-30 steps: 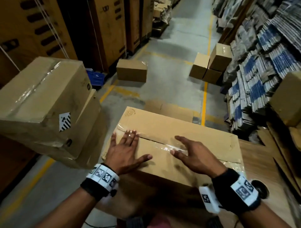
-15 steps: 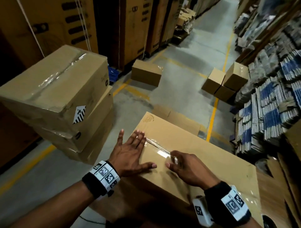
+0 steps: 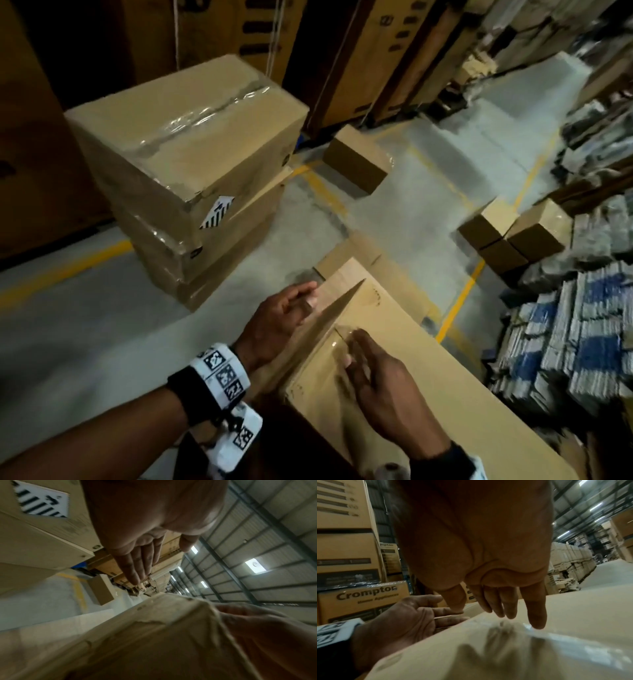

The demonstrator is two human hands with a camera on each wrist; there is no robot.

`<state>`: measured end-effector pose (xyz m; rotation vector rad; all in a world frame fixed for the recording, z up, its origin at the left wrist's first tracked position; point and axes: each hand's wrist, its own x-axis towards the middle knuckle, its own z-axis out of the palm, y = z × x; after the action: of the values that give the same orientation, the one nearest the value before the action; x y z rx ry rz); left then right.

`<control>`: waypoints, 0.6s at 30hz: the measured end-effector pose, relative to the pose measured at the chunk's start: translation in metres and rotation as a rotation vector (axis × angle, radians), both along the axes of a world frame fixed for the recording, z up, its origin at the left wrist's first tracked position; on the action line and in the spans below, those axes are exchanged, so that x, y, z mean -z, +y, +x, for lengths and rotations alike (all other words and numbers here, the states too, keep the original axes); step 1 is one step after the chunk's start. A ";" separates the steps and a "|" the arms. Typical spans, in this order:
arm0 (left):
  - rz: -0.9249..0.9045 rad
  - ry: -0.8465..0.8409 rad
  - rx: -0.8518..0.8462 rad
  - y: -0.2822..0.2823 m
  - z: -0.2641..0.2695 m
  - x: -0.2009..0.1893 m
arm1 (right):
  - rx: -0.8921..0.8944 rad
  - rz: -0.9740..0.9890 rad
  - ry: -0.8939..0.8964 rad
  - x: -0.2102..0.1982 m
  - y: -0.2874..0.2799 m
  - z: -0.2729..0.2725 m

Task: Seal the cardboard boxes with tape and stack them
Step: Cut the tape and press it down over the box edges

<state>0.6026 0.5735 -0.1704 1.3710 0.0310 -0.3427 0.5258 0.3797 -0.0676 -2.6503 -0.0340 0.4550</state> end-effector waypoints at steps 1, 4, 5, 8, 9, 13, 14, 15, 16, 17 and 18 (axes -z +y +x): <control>-0.043 0.023 0.027 0.003 0.003 0.003 | 0.000 -0.004 0.049 0.004 0.007 -0.003; -0.059 -0.033 0.263 -0.005 -0.003 0.013 | 0.006 -0.149 0.154 0.019 0.023 -0.010; -0.063 -0.032 0.339 -0.011 -0.008 0.018 | -0.014 -0.202 0.190 0.022 0.027 -0.011; 0.046 -0.031 0.434 -0.027 -0.021 0.034 | -0.096 -0.275 0.297 0.023 0.033 -0.010; 0.073 -0.053 0.458 -0.030 -0.024 0.043 | -0.110 -0.282 0.311 0.023 0.032 -0.010; 0.181 0.012 0.506 -0.027 -0.024 0.063 | -0.143 -0.299 0.319 0.026 0.030 -0.010; 0.211 0.009 0.533 -0.022 -0.022 0.060 | -0.131 -0.284 0.304 0.026 0.030 -0.010; 0.233 0.002 0.557 -0.016 -0.019 0.054 | -0.115 -0.264 0.291 0.024 0.030 -0.010; 0.257 -0.016 0.548 -0.010 -0.017 0.044 | -0.096 -0.242 0.278 0.022 0.029 -0.009; 0.281 -0.046 0.508 -0.005 -0.014 0.034 | -0.075 -0.215 0.260 0.020 0.027 -0.007; 0.304 -0.082 0.459 -0.001 -0.012 0.021 | -0.056 -0.181 0.240 0.017 0.025 -0.006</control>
<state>0.5904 0.5724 -0.1919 1.6893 -0.3151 -0.6855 0.5198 0.4050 -0.0843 -2.7558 0.0073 0.8277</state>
